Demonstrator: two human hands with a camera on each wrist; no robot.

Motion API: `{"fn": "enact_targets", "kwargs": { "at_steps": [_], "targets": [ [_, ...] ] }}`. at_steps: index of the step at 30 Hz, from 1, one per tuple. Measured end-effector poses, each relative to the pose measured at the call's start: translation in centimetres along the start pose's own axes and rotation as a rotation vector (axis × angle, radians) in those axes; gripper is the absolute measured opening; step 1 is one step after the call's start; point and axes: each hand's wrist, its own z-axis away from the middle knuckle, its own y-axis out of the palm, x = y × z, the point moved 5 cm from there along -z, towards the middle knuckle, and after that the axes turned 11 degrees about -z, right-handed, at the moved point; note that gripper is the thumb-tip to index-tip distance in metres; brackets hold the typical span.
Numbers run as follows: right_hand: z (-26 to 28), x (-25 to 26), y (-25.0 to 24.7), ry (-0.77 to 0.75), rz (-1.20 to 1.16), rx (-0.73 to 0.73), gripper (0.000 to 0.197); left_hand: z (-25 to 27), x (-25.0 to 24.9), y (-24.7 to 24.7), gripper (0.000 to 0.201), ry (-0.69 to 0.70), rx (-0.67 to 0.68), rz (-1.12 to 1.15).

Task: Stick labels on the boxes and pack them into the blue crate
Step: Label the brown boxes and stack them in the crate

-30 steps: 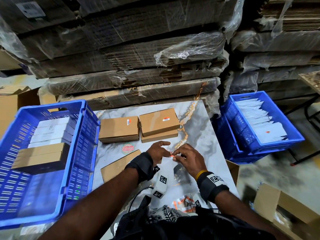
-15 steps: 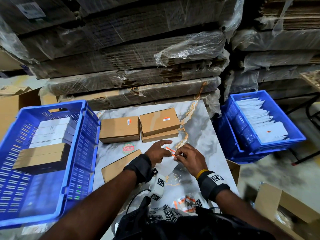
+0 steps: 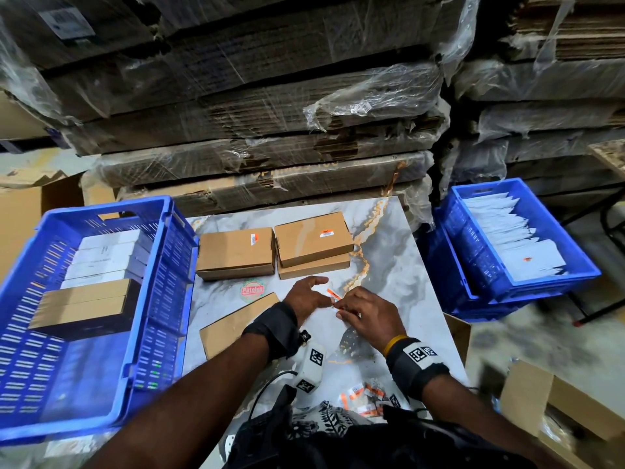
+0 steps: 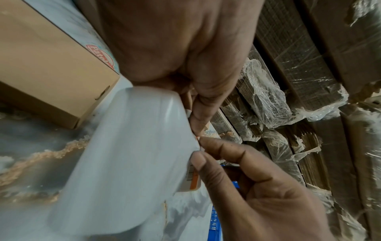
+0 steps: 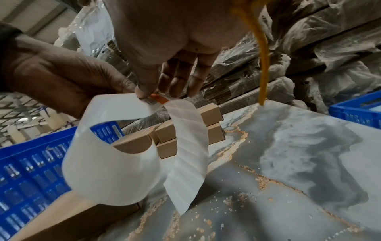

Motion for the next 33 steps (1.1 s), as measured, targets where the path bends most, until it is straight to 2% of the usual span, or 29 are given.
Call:
{"fn": "enact_targets", "kwargs": {
  "at_steps": [6, 9, 13, 16, 21, 27, 30, 33],
  "targets": [
    [-0.3, 0.8, -0.2, -0.095, 0.099, -0.017, 0.01, 0.0, -0.2, -0.2, 0.053, 0.038, -0.03, -0.068],
    [-0.4, 0.4, -0.2, -0.039, 0.094, -0.039, 0.01, 0.2, -0.3, -0.2, 0.064, 0.057, 0.031, -0.057],
    [-0.6, -0.3, -0.1, 0.083, 0.056, 0.041, 0.011, 0.8, -0.8, 0.0, 0.078, 0.132, 0.17, -0.16],
    [-0.6, -0.2, 0.0, 0.067, 0.067, 0.042, 0.006, 1.0, -1.1, 0.1, 0.086, 0.19, 0.197, -0.243],
    [-0.6, -0.5, 0.5, 0.036, 0.107, 0.061, 0.004, 0.8, -1.0, 0.1, 0.085, 0.194, 0.2, -0.265],
    [-1.2, -1.3, 0.3, 0.193, -0.129, 0.169, 0.007, 0.1, -0.6, 0.2, 0.084, 0.228, 0.192, -0.389],
    [-1.7, -2.1, -0.2, 0.222, -0.23, 0.123, 0.01, -0.3, -0.3, 0.3, 0.086, 0.232, 0.16, -0.432],
    [-2.4, -2.6, -0.7, 0.22, -0.201, 0.088, 0.01, -0.7, 0.1, 0.6, 0.09, 0.243, 0.14, -0.482]
  ]
}}
